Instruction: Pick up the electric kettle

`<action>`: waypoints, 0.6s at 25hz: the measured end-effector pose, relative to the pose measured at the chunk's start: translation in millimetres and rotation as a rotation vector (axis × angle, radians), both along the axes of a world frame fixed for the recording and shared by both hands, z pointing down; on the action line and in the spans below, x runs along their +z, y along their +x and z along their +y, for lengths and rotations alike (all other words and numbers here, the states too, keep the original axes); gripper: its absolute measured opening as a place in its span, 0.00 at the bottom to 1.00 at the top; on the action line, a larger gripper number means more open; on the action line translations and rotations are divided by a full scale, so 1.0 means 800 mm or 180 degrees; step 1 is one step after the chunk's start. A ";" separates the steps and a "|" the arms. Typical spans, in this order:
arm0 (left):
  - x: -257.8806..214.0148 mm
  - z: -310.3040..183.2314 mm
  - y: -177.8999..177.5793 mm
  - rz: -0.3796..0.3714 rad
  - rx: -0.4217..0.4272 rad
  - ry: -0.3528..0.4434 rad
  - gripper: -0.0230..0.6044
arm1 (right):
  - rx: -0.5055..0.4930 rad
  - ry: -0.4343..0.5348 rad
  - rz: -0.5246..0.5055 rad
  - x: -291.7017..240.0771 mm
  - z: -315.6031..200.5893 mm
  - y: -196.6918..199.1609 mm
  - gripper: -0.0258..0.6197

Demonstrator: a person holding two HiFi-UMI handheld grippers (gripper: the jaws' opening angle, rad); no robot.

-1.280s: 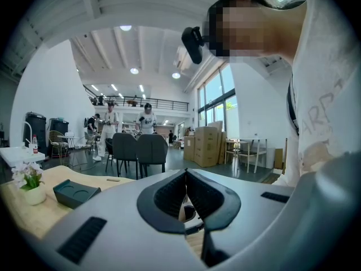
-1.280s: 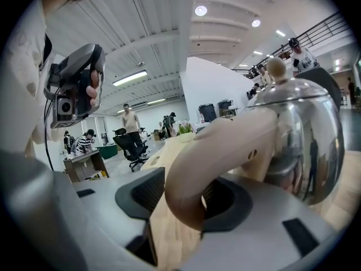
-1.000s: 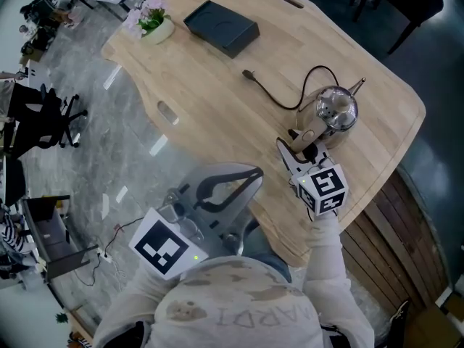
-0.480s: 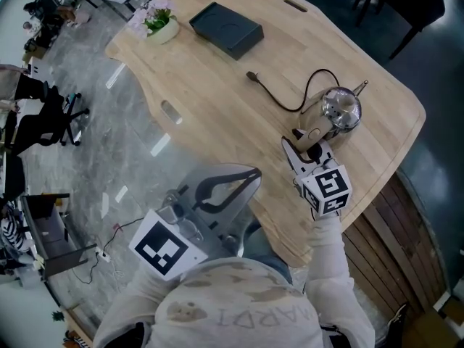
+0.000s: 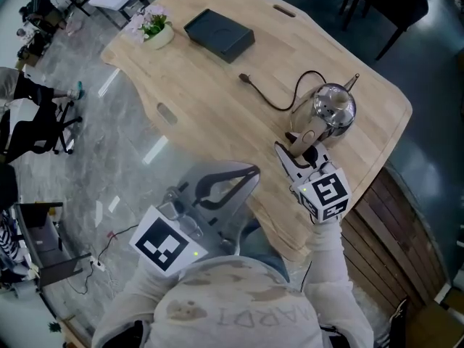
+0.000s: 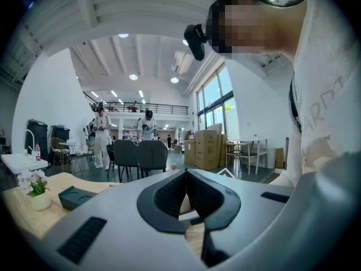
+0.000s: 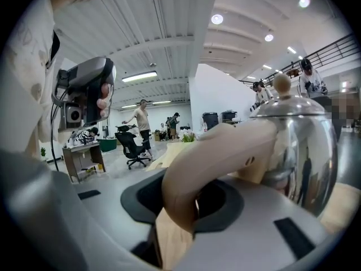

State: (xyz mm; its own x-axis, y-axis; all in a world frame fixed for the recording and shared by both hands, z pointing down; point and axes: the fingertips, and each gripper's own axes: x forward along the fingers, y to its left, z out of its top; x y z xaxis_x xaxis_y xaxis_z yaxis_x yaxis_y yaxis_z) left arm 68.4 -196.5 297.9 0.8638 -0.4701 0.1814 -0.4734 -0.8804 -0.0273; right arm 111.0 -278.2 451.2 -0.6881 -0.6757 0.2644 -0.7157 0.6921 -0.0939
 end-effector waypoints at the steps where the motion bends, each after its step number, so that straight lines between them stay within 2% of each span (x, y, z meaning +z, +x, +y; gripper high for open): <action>1: -0.003 0.004 0.000 0.0020 0.0020 0.0022 0.06 | -0.0003 0.0012 -0.0005 -0.007 0.006 0.000 0.23; 15: -0.030 0.089 -0.031 0.0203 0.0295 0.0144 0.06 | -0.0047 0.0283 0.0040 -0.109 0.146 -0.046 0.23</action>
